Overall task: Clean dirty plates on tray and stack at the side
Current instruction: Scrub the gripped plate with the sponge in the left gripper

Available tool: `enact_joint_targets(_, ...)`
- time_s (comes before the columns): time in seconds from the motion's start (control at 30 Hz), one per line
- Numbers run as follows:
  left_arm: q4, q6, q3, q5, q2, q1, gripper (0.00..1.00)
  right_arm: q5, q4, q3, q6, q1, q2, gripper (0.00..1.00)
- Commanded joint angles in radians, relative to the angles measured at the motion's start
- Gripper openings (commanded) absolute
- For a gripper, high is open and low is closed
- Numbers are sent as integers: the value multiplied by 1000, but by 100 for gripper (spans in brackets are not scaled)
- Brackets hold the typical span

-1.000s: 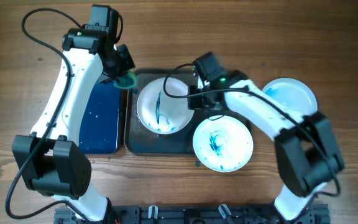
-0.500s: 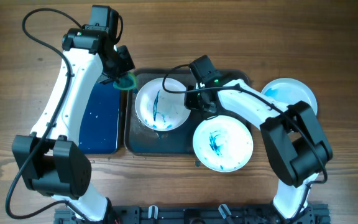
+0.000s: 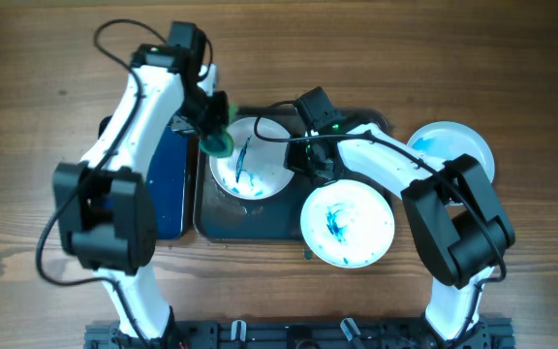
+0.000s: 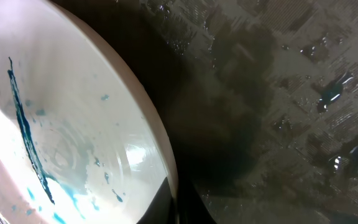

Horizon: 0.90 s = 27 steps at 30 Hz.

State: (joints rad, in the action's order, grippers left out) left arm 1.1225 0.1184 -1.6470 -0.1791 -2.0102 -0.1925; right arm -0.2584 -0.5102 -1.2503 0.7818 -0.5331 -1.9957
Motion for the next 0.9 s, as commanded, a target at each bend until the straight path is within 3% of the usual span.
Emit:
enact_joint_targets(0.0,-17,-142,-6,-41,-80,-46,4,-12,1,-13,3,3,-32,4)
enact_joint_targets(0.1,-12,-205,-6,-2,-143,-86,4,-12,2,-13,2,3,-32,4)
enact_joint_targets(0.3,-16,-182,8,95,-210,-102,4,-12,3,-13,-5,3,-32,4)
enact_joint_targets(0.4,-19,-179,13,-51,-212,-129,4,-13,11,-13,-5,3,-32,4)
enact_joint_targets(0.5,-33,-277,13,-287,-212,-173,4,-13,12,-13,-10,3,-32,4)
enact_joint_targets(0.57,-67,-275,13,-299,-212,-194,4,-24,13,-13,-21,3,-32,4)
enact_joint_targets(0.6,-118,-188,13,-263,-212,-198,4,-24,13,-13,-22,3,-32,4)
enact_joint_targets(0.63,-171,-23,13,-86,-212,-182,4,-24,13,-13,-21,3,-32,4)
enact_joint_targets(0.7,-177,109,13,82,-212,-167,4,-24,13,-13,-21,3,-32,4)
enact_joint_targets(0.87,10,518,13,581,-210,-126,4,-24,13,-13,-22,3,-32,4)
